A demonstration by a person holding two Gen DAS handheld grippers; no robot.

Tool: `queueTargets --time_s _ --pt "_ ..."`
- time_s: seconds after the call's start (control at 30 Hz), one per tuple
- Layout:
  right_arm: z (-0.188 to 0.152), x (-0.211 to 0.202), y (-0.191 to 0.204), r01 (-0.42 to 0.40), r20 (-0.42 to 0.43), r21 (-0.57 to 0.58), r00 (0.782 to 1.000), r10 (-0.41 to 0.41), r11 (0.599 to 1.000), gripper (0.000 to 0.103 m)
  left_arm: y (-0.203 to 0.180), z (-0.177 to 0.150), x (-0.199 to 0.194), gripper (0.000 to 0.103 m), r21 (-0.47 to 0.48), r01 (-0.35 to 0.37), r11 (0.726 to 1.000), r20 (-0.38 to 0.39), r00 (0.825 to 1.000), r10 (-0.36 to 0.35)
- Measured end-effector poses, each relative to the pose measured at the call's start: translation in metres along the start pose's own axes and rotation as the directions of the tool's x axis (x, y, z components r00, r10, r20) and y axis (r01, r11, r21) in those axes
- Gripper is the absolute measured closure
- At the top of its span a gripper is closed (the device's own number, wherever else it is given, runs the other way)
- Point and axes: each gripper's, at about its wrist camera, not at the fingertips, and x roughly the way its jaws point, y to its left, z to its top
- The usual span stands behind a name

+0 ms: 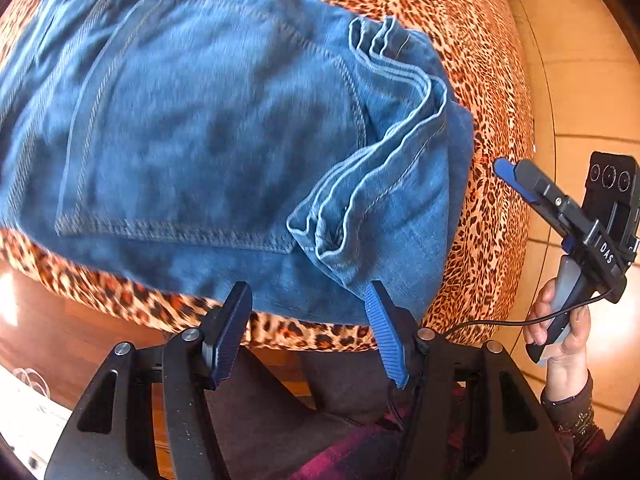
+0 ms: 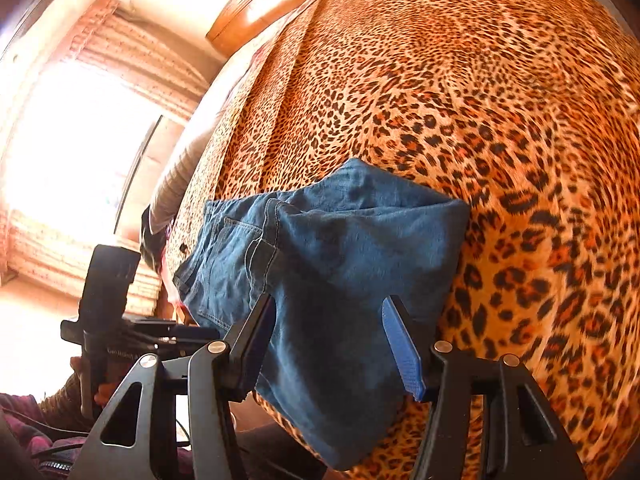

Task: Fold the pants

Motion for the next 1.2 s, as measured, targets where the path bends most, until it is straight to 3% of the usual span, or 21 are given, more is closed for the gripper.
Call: queueTargets --time_s 0.1,0.23,0.43,0.47,0.5,0.57,0.6,0.63,0.7,0.73,0.77,0.83,0.87,0.93,0.97,1.0,1.03,1.1,1.2 --pt "0.019 0.011 0.007 -0.024 -0.075 -0.115 0.997 0.015 0.993 0.045 -0.006 -0.010 0.014 0.045 -0.108 -0.009 0.994 0.051 0.999 0.014" --pt "0.042 0.028 0.014 -0.035 -0.151 -0.218 0.988 0.002 0.975 0.045 -0.003 -0.014 0.022 0.045 -0.238 0.034 0.971 0.110 0.994 -0.008" --pt "0.069 0.071 0.030 -0.030 -0.240 -0.362 0.969 -0.062 0.932 0.045 0.000 -0.011 0.022 0.047 -0.382 0.075 0.921 0.235 0.972 0.018" --pt "0.073 0.082 0.033 -0.033 -0.254 -0.385 0.965 -0.071 0.922 0.045 0.003 -0.015 0.023 0.054 -0.412 0.091 0.907 0.256 0.967 0.019" --pt "0.075 0.092 0.036 -0.039 -0.268 -0.413 0.960 -0.081 0.910 0.045 0.006 -0.017 0.023 0.071 -0.439 0.109 0.892 0.275 0.961 0.018" --pt "0.074 0.112 0.043 -0.024 -0.297 -0.489 0.945 -0.140 0.872 0.045 0.010 -0.021 0.026 0.084 -0.484 0.126 0.866 0.279 0.960 0.017" --pt "0.072 0.121 0.047 -0.032 -0.316 -0.530 0.935 -0.162 0.847 0.052 0.010 -0.024 0.027 0.090 -0.504 0.130 0.854 0.276 0.961 0.017" --pt "0.068 0.126 0.052 -0.046 -0.335 -0.571 0.925 -0.181 0.820 0.077 0.010 -0.029 0.025 0.093 -0.521 0.136 0.843 0.272 0.962 0.014" --pt "0.063 0.128 0.061 -0.054 -0.356 -0.616 0.909 -0.216 0.786 0.086 0.006 -0.042 0.022 0.095 -0.546 0.103 0.832 0.274 0.960 0.061" --pt "0.063 0.118 0.065 -0.061 -0.341 -0.626 0.918 -0.202 0.778 0.088 0.009 -0.047 0.023 0.094 -0.563 0.082 0.823 0.272 0.958 0.091" --pt "0.066 0.112 0.062 -0.067 -0.332 -0.619 0.925 -0.183 0.782 0.088 0.010 -0.049 0.033 0.094 -0.585 0.092 0.805 0.268 0.960 0.085" --pt "0.075 0.114 0.043 -0.016 -0.341 -0.587 0.912 -0.229 0.810 0.088 0.019 -0.055 0.036 0.095 -0.635 0.149 0.758 0.278 0.960 0.044" --pt "0.078 0.119 0.035 0.034 -0.328 -0.586 0.903 -0.276 0.810 0.088 0.020 -0.057 0.034 0.095 -0.642 0.150 0.752 0.271 0.962 0.040" --pt "0.084 0.120 0.026 -0.001 -0.373 -0.512 0.901 -0.222 0.859 0.083 0.021 -0.065 0.028 0.095 -0.647 0.154 0.747 0.257 0.966 0.024" --pt "0.086 0.113 0.027 -0.017 -0.364 -0.495 0.912 -0.190 0.869 0.080 0.021 -0.072 0.024 0.095 -0.645 0.172 0.744 0.263 0.965 0.006" --pt "0.089 0.102 0.029 -0.051 -0.361 -0.480 0.921 -0.145 0.876 0.075 0.020 -0.079 0.022 0.095 -0.641 0.191 0.743 0.267 0.964 -0.018" --pt "0.092 0.090 0.028 -0.086 -0.365 -0.458 0.926 -0.099 0.885 0.062 0.018 -0.087 0.023 0.095 -0.639 0.207 0.741 0.261 0.964 -0.044" --pt "0.096 0.066 0.019 -0.076 -0.344 -0.425 0.935 -0.084 0.902 0.049 0.011 -0.095 0.029 0.092 -0.631 0.251 0.734 0.244 0.962 -0.119" --pt "0.095 0.046 -0.007 -0.047 -0.345 -0.348 0.935 -0.081 0.936 0.048 -0.005 -0.095 0.045 0.083 -0.618 0.268 0.739 0.189 0.963 -0.192"
